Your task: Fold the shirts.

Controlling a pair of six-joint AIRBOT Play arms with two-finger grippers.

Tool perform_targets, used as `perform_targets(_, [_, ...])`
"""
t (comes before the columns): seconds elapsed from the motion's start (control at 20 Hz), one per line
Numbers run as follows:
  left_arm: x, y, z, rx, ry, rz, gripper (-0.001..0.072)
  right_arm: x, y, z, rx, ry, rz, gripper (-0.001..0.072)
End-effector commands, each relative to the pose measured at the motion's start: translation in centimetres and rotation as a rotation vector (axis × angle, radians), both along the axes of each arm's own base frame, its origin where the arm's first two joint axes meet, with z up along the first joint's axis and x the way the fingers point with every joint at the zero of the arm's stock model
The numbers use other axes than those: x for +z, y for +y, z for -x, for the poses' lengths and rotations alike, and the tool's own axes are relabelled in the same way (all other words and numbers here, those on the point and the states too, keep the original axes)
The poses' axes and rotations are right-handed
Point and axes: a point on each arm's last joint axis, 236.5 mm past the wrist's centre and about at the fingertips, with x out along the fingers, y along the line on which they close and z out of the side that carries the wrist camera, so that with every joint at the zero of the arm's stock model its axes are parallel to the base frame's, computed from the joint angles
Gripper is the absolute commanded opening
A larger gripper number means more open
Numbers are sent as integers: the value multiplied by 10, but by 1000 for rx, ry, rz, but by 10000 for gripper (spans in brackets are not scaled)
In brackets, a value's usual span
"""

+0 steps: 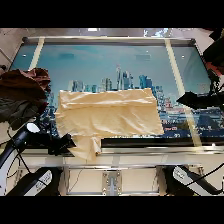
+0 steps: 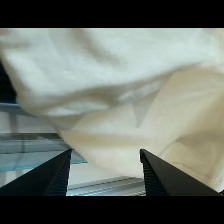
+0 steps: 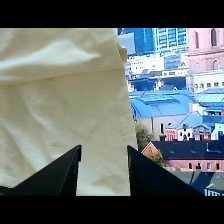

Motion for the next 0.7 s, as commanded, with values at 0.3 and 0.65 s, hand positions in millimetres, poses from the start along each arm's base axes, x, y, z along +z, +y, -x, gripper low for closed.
perform_targets(0.3, [-4,-17,-17,46,-65,24,256,1,0,-1,-2,-4,-1,346])
perform_targets(0.65, [11,-31,-33,69,-139,97,14,-23,-13,23,18,102,72,347])
